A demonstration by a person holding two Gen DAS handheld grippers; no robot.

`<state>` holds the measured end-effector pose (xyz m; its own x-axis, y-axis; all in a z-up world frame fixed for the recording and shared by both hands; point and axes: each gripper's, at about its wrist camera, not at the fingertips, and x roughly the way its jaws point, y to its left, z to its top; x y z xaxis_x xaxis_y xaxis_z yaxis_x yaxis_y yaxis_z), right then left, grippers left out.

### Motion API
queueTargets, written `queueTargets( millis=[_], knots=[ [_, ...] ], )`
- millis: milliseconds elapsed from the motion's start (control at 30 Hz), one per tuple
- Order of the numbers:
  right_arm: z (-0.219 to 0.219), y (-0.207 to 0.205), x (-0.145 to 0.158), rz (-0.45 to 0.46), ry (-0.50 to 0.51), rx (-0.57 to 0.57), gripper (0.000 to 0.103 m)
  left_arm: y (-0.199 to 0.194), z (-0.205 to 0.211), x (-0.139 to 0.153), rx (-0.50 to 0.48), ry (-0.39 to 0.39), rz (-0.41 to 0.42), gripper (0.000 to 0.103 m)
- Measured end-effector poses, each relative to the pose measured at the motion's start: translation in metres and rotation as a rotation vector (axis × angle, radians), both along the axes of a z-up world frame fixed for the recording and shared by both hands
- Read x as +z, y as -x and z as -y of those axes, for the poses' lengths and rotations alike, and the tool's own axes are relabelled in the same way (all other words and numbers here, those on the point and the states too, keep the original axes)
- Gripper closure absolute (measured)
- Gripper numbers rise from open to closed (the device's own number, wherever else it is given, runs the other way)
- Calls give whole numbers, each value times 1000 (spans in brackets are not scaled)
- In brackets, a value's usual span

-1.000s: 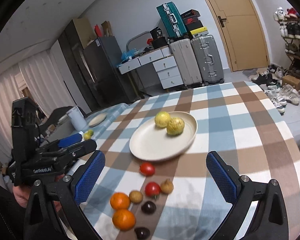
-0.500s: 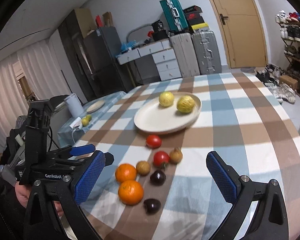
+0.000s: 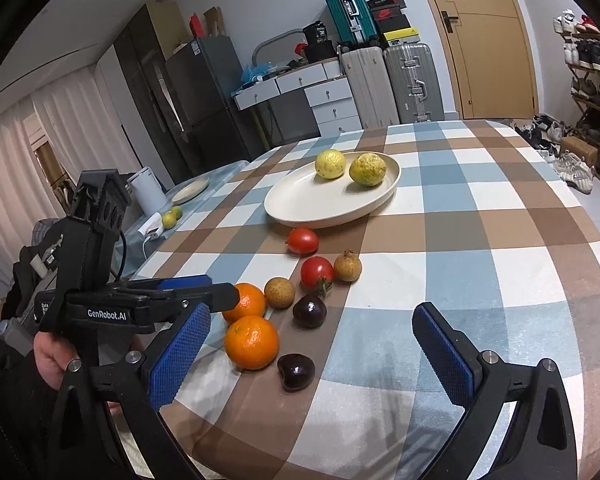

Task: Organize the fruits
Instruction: 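Move both tools back toward the oranges in the fruit row, then grasp an orange with the left tool while the right tool grasps another orange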

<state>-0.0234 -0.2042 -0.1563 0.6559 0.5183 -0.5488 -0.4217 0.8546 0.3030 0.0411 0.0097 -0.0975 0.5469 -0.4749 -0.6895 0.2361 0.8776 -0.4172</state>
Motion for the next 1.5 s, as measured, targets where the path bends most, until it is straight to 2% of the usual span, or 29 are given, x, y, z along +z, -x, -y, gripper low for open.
queueTargets(
  millis=[33, 100, 133, 200, 267, 400, 600, 733, 1133, 1233, 1300, 1433, 1500],
  knots=[
    [-1, 0, 0, 1, 1, 3, 0, -2, 0, -1, -9, 11, -8, 19],
    [-2, -2, -1, -2, -1, 9, 0, -6, 0, -5, -33, 38, -30, 36],
    [-3, -2, 0, -3, -4, 12, 0, -8, 0, -7, -43, 49, -41, 41],
    [-3, -1, 0, -2, -8, 20, 0, -11, 1, -11, -63, 68, -62, 59],
    [-4, -1, -1, -3, -10, 25, 0, -13, 0, -14, -63, 77, -76, 65],
    [-6, 0, -3, -14, -11, 37, 0, -13, -5, -18, -59, 123, -84, 65],
    [-15, -1, -7, -51, 12, 59, 0, -10, -14, -14, -43, 135, -66, 65],
    [-24, 1, -8, -43, 29, 74, 0, -7, -24, -6, -29, 142, -42, 65],
    [-65, 5, -18, -47, 162, 182, 2, 14, -54, 24, 12, 101, 55, 65],
    [-73, 4, -21, -45, 195, 194, 10, 20, -59, 27, 18, 102, 63, 65],
    [-78, 2, -23, -53, 216, 202, 20, 22, -62, 28, 22, 100, 66, 65],
    [-85, -2, -27, -69, 236, 212, 31, 26, -66, 28, 31, 99, 69, 65],
    [-86, -3, -28, -67, 248, 209, 41, 27, -66, 29, 33, 97, 69, 65]
  ],
)
